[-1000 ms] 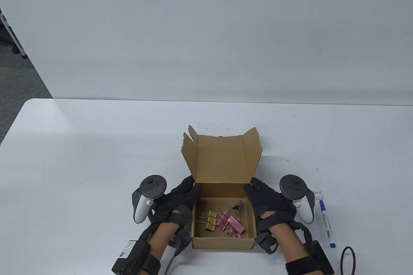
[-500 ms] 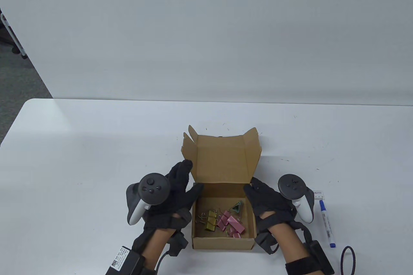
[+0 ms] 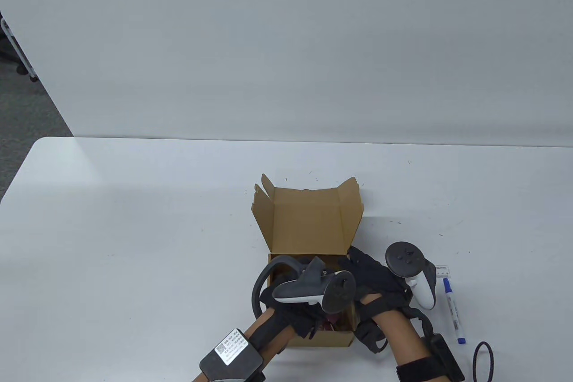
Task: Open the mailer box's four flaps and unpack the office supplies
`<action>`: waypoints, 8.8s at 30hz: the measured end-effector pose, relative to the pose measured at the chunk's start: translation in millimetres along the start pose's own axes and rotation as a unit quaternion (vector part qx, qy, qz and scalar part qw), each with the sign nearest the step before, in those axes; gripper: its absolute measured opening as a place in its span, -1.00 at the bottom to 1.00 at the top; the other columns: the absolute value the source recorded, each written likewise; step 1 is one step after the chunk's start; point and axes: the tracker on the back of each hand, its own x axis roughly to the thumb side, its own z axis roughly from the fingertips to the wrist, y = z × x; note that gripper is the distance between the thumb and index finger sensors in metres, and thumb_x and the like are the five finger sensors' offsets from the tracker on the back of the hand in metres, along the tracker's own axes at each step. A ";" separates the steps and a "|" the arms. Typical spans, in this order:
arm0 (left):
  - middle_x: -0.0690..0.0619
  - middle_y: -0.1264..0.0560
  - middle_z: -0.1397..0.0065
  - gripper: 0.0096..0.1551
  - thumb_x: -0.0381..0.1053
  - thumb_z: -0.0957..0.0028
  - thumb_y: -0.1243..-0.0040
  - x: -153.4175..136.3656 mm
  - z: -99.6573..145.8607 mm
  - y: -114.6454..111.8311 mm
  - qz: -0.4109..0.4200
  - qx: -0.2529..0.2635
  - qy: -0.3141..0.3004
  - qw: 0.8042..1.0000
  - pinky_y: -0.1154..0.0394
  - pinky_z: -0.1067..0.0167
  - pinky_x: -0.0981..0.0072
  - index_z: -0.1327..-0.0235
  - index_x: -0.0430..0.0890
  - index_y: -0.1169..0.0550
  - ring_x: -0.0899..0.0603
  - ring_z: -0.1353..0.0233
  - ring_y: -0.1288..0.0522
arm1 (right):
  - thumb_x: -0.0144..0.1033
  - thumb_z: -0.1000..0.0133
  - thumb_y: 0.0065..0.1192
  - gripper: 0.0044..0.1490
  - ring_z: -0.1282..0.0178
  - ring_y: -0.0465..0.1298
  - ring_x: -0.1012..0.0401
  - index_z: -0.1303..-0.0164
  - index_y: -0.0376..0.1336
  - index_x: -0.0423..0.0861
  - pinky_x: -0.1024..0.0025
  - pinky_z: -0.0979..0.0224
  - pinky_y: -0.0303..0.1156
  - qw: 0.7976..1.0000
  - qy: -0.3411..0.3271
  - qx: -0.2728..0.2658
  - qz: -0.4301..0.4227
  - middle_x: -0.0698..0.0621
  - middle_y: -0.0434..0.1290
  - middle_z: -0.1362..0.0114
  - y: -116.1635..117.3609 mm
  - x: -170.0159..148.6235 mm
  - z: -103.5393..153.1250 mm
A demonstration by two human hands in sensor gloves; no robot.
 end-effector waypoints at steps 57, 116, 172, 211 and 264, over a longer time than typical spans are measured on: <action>0.01 -0.58 -0.53 -0.62 0.11 -0.32 -0.37 -36.1 52.6 26.3 0.028 0.118 0.039 0.992 -0.24 -0.50 -0.36 -0.36 0.12 -0.60 -0.30 -0.50 -0.52 | -0.01 -0.42 0.03 -0.25 -0.55 0.21 -0.32 -0.67 0.03 -0.20 -0.39 -0.51 0.00 1.000 -0.005 -0.002 -0.005 -0.26 0.15 -0.65 0.3 -2.0 1.8; 0.00 -0.58 -0.54 -0.61 0.11 -0.33 -0.37 -237.8 181.2 -53.7 0.047 0.138 0.350 0.925 -0.24 -0.50 -0.37 -0.38 0.12 -0.59 -0.30 -0.51 -0.52 | 0.01 -0.41 0.04 -0.24 -0.55 0.21 -0.32 -0.67 0.03 -0.20 -0.39 -0.51 0.01 1.000 -0.004 -0.001 -0.012 -0.27 0.15 -0.65 0.3 -2.6 2.7; -0.05 -0.46 -0.67 -0.45 0.13 -0.27 -0.44 -248.0 170.4 -81.1 0.136 -0.024 0.338 0.931 -0.19 -0.52 -0.43 -0.50 0.12 -0.52 -0.34 -0.62 -0.43 | 0.02 -0.41 0.04 -0.24 -0.54 0.22 -0.32 -0.67 0.03 -0.19 -0.39 -0.50 0.01 1.000 -0.004 -0.003 -0.013 -0.27 0.15 -0.65 0.4 -3.0 3.8; -0.09 -0.47 -0.64 -0.33 0.18 -0.29 -0.40 -56.5 11.9 -6.8 0.132 -0.021 0.077 0.988 -0.26 -0.47 -0.39 -0.61 0.07 -0.41 -0.36 -0.55 -0.47 | 0.02 -0.41 0.04 -0.23 -0.54 0.22 -0.33 -0.67 0.03 -0.20 -0.39 -0.50 0.01 1.000 0.000 0.005 -0.013 -0.28 0.15 -0.65 1.4 -2.4 2.0; -0.14 -0.39 -0.72 -0.29 0.02 -0.42 -0.21 -12.6 -55.4 -42.5 0.073 -0.136 0.120 0.981 -0.17 -0.53 -0.41 -0.75 0.09 -0.16 -0.37 -0.60 -0.40 | 0.03 -0.40 0.04 -0.23 -0.54 0.21 -0.33 -0.67 0.02 -0.19 -0.39 -0.50 0.01 1.000 0.001 0.009 -0.016 -0.28 0.14 -0.65 0.1 -3.3 1.5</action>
